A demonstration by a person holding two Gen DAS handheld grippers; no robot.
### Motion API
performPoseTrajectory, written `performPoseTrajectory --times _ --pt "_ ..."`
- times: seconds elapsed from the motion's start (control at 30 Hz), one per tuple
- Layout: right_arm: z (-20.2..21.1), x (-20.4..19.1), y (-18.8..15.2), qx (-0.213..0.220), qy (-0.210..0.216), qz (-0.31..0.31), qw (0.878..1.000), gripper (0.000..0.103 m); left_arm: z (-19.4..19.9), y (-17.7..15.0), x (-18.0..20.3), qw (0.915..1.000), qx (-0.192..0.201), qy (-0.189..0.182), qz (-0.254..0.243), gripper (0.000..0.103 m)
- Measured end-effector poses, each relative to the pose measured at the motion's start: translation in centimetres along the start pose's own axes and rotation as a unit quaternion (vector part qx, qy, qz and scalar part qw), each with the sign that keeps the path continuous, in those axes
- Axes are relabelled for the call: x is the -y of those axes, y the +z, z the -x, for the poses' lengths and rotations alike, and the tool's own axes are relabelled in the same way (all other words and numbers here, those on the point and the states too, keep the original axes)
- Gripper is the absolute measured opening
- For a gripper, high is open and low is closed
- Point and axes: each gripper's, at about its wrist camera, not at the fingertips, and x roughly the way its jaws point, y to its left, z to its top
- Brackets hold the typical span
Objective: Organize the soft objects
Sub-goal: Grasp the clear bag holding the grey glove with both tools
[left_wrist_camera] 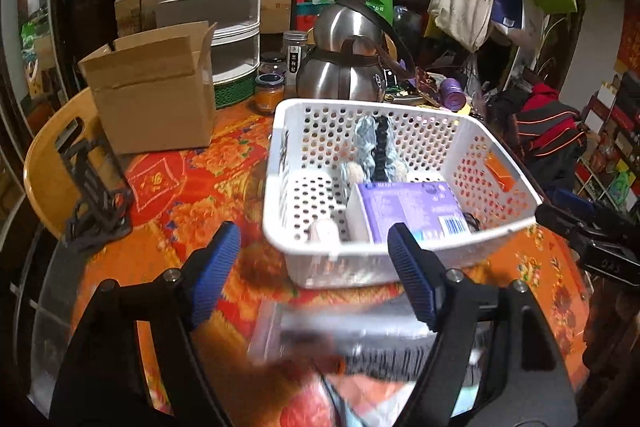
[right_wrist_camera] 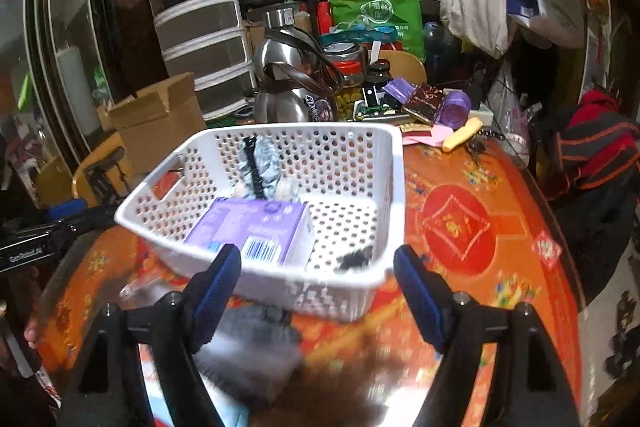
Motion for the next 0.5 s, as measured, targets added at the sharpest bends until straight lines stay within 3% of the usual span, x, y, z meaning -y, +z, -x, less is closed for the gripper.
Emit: performPoseTrajectory --times 0.23,0.5 --pt "0.2 0.5 -5.3 -0.013 0.051 -0.035 0.998 0.079 1.7 -5.1 -2.4 0.9996 -0.004 -0.003 0.028 0.075" --pt "-3.8 -1.5 -8.0 -0.06 0.072 -0.034 0.995 0.077 -4.0 -9.6 -6.3 0.994 -0.072 0.006 0.082 0.075"
